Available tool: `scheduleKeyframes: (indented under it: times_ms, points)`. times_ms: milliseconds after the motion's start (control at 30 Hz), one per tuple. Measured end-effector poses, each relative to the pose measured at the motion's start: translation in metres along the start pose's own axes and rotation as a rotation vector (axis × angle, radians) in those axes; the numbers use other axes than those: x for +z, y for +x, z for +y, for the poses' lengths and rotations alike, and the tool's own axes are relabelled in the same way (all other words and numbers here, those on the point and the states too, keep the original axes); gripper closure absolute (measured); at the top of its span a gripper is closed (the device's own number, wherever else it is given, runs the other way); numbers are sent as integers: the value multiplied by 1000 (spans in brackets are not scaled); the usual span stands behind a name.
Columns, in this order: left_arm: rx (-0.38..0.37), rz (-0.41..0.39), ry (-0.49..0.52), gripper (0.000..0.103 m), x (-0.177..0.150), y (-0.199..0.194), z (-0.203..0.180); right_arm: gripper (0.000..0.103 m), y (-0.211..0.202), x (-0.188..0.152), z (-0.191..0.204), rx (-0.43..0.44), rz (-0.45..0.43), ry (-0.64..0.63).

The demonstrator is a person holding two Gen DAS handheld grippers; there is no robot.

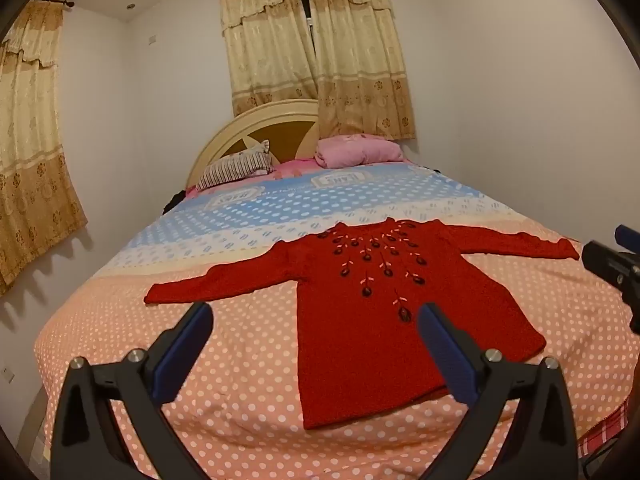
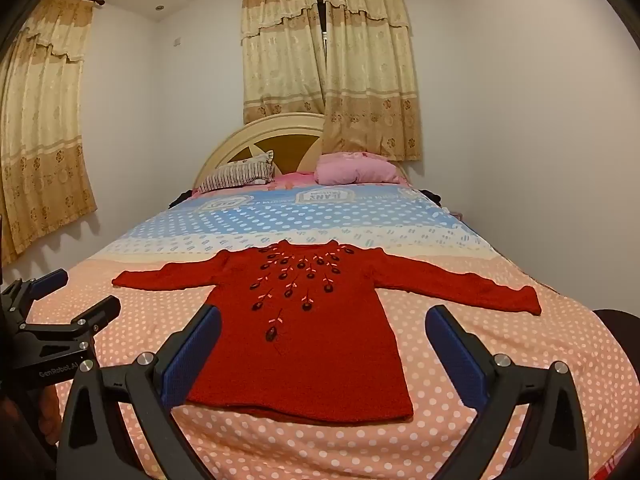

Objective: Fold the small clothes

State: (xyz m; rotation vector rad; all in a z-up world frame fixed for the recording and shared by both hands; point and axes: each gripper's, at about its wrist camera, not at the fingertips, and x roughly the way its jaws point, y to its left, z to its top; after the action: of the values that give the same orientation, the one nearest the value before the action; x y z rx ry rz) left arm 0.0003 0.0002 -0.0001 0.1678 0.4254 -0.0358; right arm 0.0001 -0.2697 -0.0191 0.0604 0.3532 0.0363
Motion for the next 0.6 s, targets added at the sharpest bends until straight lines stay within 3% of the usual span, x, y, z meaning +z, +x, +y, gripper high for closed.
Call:
scheduleKeyframes:
  times_ms: [133, 233, 600]
  points:
    - [3, 24, -29, 0, 1, 3, 1, 1, -3, -3, 0, 6, 7, -6]
    - [1, 0, -48, 0, -1, -1, 6, 1, 5, -5, 6, -5, 45, -19]
    - [21, -8, -51, 0, 0, -2, 5, 1, 11, -18, -3, 2, 51, 13]
